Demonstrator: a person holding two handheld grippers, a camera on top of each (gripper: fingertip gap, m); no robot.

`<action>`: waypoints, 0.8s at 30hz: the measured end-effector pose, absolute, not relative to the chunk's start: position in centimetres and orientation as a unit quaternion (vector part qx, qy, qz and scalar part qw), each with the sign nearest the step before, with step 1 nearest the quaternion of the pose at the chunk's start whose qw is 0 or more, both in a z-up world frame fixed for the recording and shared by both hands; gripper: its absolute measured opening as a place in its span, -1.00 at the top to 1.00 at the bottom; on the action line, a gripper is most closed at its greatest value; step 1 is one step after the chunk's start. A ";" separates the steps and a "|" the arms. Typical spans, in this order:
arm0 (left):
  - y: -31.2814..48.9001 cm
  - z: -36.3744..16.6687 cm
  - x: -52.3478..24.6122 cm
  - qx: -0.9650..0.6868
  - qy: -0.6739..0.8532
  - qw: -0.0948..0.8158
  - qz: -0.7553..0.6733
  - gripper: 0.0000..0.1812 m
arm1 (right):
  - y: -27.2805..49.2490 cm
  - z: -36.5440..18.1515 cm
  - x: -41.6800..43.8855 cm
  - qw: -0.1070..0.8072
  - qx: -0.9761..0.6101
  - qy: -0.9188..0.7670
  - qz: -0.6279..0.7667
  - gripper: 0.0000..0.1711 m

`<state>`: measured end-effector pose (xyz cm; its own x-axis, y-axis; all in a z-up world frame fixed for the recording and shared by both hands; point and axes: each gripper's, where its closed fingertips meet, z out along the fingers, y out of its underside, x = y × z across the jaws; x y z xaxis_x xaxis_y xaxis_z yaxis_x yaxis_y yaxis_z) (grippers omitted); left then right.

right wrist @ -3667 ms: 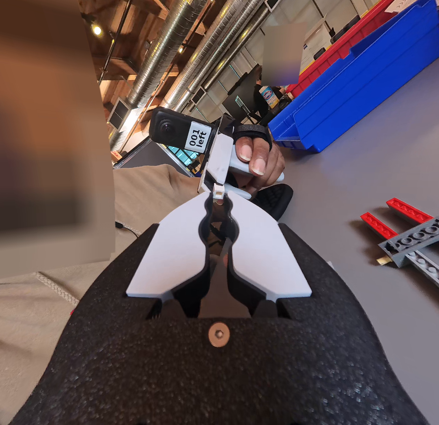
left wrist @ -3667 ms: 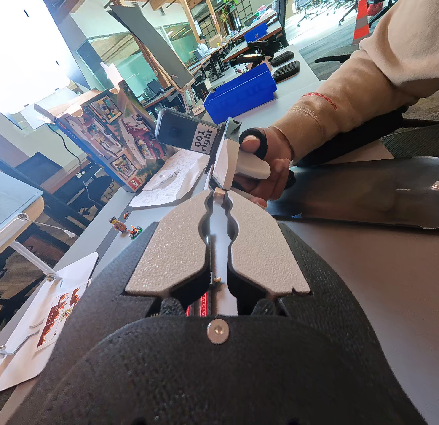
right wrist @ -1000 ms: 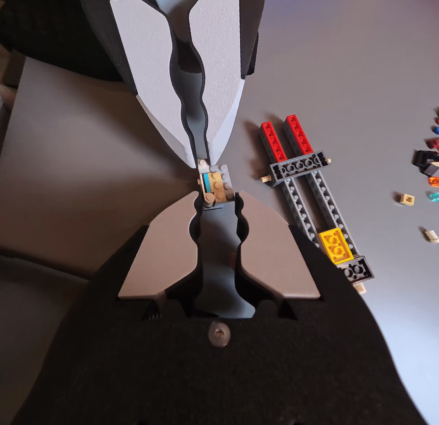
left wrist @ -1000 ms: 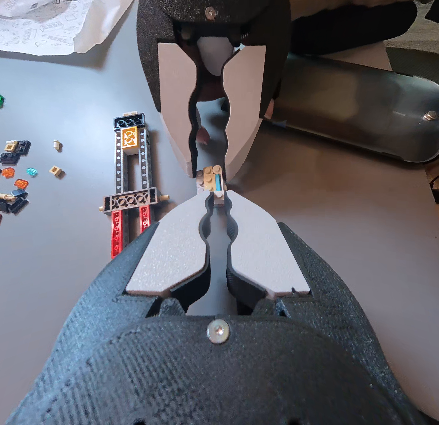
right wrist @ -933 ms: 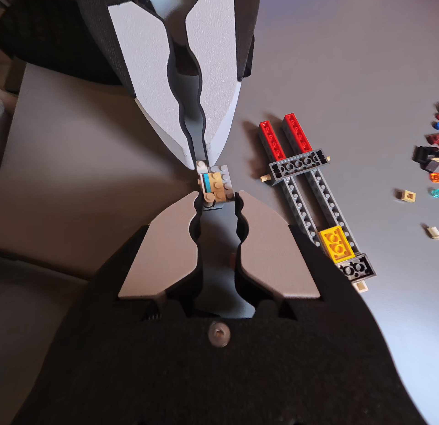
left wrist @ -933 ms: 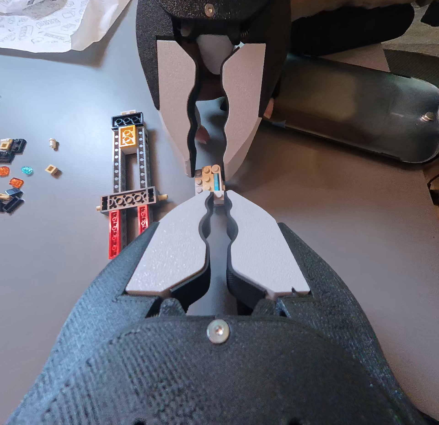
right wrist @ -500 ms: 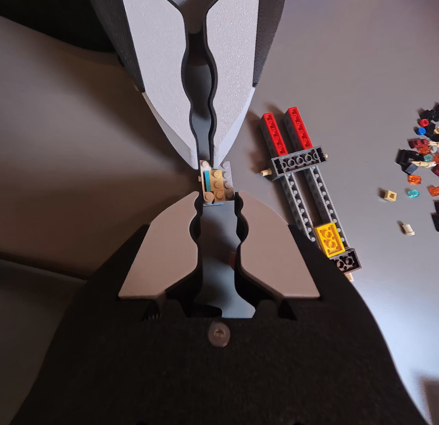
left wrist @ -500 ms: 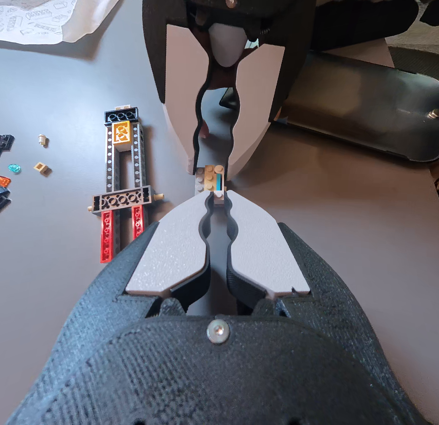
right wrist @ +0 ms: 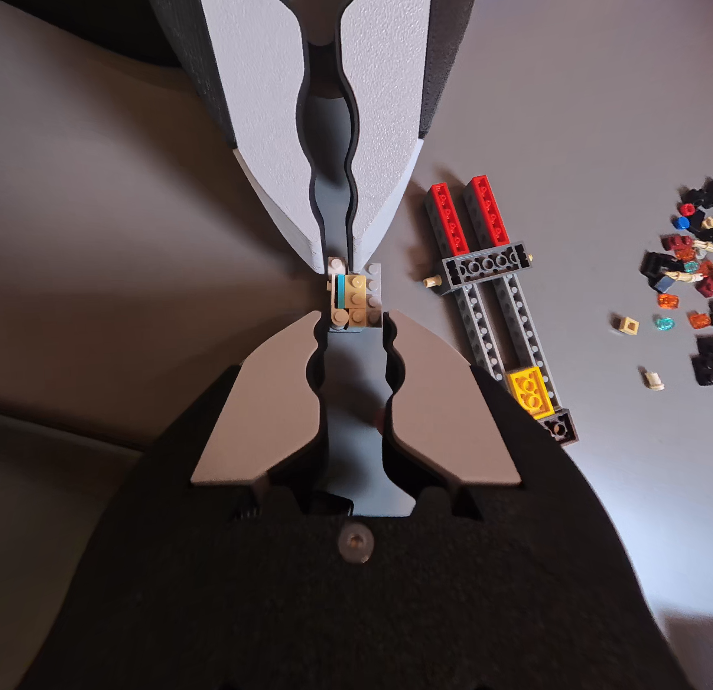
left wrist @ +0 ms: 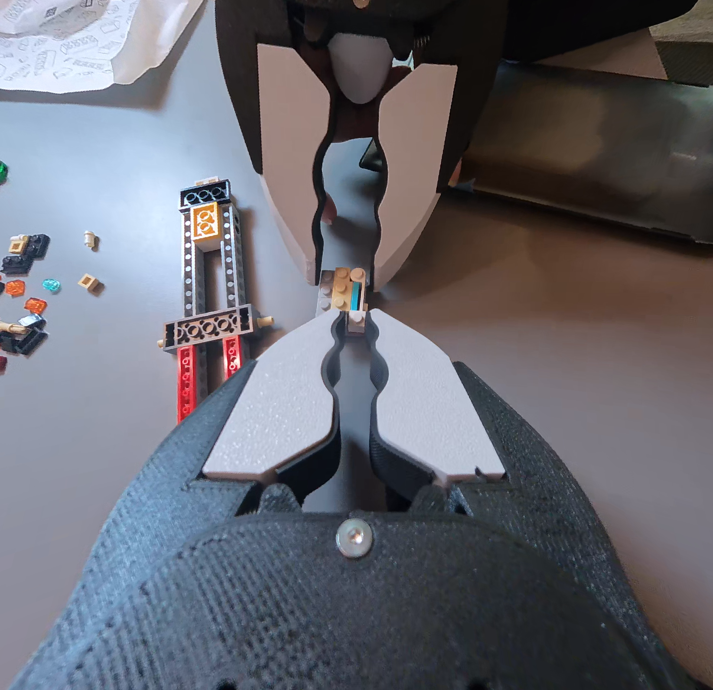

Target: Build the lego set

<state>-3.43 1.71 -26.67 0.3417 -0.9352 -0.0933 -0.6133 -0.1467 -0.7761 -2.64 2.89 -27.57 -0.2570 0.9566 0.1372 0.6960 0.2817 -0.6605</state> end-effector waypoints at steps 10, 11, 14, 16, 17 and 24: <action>2.2 -26.8 -3.7 -0.722 0.539 0.390 -0.190 0.86 | 3.1 -27.5 -2.8 0.251 -0.549 -0.759 0.243 0.61; 2.3 -26.8 -3.7 -0.722 0.539 0.391 -0.189 0.87 | 3.0 -27.5 -2.9 0.249 -0.550 -0.759 0.242 0.61; 2.4 -26.8 -3.8 -0.722 0.538 0.393 -0.186 0.87 | 3.0 -27.8 -3.0 0.242 -0.555 -0.759 0.237 0.61; 2.4 -26.8 -3.9 -0.722 0.538 0.394 -0.185 0.89 | 3.0 -27.8 -3.1 0.245 -0.555 -0.760 0.233 0.65; 2.5 -26.8 -3.9 -0.721 0.539 0.395 -0.183 0.90 | 3.0 -27.8 -3.1 0.245 -0.553 -0.761 0.235 0.68; 2.1 -26.7 -3.8 -0.706 0.556 0.397 -0.185 0.88 | 2.6 -27.7 -3.1 0.248 -0.523 -0.776 0.251 0.69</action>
